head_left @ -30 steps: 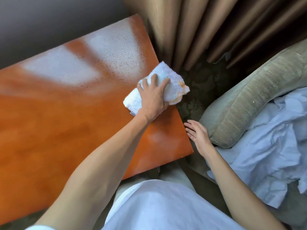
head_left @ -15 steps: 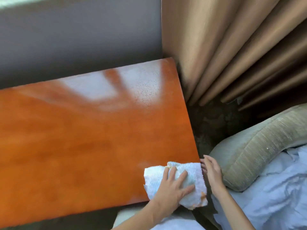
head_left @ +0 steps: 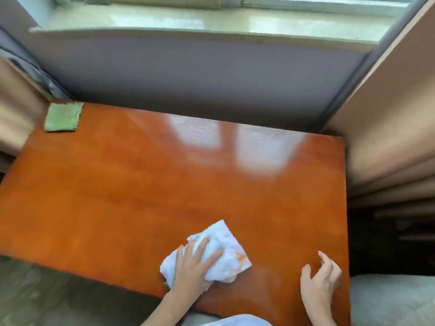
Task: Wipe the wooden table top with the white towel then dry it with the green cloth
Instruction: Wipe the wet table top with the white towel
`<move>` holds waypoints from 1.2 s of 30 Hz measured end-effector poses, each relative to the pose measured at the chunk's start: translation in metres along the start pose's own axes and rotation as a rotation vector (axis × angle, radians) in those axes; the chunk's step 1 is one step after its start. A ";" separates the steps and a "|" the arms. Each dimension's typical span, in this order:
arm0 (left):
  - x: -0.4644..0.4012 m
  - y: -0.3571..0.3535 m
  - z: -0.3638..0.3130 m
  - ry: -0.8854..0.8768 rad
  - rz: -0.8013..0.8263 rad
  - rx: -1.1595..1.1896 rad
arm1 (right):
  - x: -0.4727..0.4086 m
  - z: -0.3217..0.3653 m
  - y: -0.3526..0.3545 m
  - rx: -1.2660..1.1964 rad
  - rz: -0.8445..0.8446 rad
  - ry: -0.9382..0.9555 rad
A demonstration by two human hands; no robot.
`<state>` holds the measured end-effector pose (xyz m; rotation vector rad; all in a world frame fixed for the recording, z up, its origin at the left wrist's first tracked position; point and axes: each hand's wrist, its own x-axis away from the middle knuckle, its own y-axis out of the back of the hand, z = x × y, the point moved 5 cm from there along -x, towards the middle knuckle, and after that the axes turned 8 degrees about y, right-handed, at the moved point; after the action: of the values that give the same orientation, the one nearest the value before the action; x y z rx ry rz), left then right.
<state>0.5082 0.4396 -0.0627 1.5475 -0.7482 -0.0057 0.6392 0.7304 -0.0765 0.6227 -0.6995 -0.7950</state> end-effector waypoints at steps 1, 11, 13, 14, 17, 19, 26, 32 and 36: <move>-0.007 0.009 0.027 0.083 0.013 0.000 | 0.003 0.013 -0.011 -0.001 0.034 0.006; -0.049 0.060 0.214 0.805 -0.099 0.295 | 0.054 0.121 -0.126 -0.153 0.472 0.115; -0.044 0.059 0.196 0.845 -0.089 0.337 | 0.068 0.137 -0.148 -0.153 0.569 0.102; -0.038 0.054 0.184 0.853 -0.074 0.362 | 0.075 0.143 -0.157 -0.146 0.612 0.099; -0.008 0.032 0.139 0.819 0.031 0.395 | 0.100 0.159 -0.185 -0.134 0.756 0.111; 0.014 0.016 0.111 0.756 0.097 0.472 | 0.114 0.164 -0.197 -0.159 0.812 0.126; 0.049 0.005 0.140 1.124 -0.167 1.174 | 0.124 0.166 -0.202 -0.319 0.781 0.040; 0.044 0.009 0.136 1.209 0.145 1.525 | 0.130 0.177 -0.215 -0.088 0.801 0.234; 0.056 0.027 0.132 1.041 0.351 1.708 | 0.131 0.191 -0.208 -0.185 0.923 0.183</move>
<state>0.4824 0.2992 -0.0342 2.4460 0.0268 1.9692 0.4744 0.4665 -0.0679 0.1497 -0.6428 0.0574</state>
